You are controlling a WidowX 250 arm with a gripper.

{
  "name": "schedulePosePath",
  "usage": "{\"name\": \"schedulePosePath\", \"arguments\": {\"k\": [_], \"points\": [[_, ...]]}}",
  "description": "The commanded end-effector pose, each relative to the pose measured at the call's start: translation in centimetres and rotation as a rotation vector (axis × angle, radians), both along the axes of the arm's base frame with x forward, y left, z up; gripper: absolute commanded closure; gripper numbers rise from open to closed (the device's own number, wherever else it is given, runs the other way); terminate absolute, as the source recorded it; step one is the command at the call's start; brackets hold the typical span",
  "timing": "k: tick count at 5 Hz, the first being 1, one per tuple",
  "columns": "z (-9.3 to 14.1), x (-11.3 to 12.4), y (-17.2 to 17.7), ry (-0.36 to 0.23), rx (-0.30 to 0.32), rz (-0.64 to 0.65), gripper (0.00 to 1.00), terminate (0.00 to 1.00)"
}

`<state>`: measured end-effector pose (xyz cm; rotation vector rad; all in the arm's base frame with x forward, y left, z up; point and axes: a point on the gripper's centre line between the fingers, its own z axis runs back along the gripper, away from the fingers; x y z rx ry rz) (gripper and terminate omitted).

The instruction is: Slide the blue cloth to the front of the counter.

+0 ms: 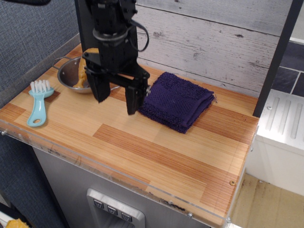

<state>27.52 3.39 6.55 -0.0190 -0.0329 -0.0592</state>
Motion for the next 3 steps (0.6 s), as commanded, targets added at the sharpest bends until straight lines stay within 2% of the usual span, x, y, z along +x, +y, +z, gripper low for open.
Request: {"name": "schedulePosePath", "arguments": {"k": [1,2,3], "points": [[1.4,5.2,-2.5,-0.106,0.016,-0.036,0.00,0.00],[1.4,6.9,-3.2,-0.134,0.016,-0.032,0.00,0.00],[0.2,8.0,-3.2,-0.118,0.034,-0.025,0.00,0.00]]}}
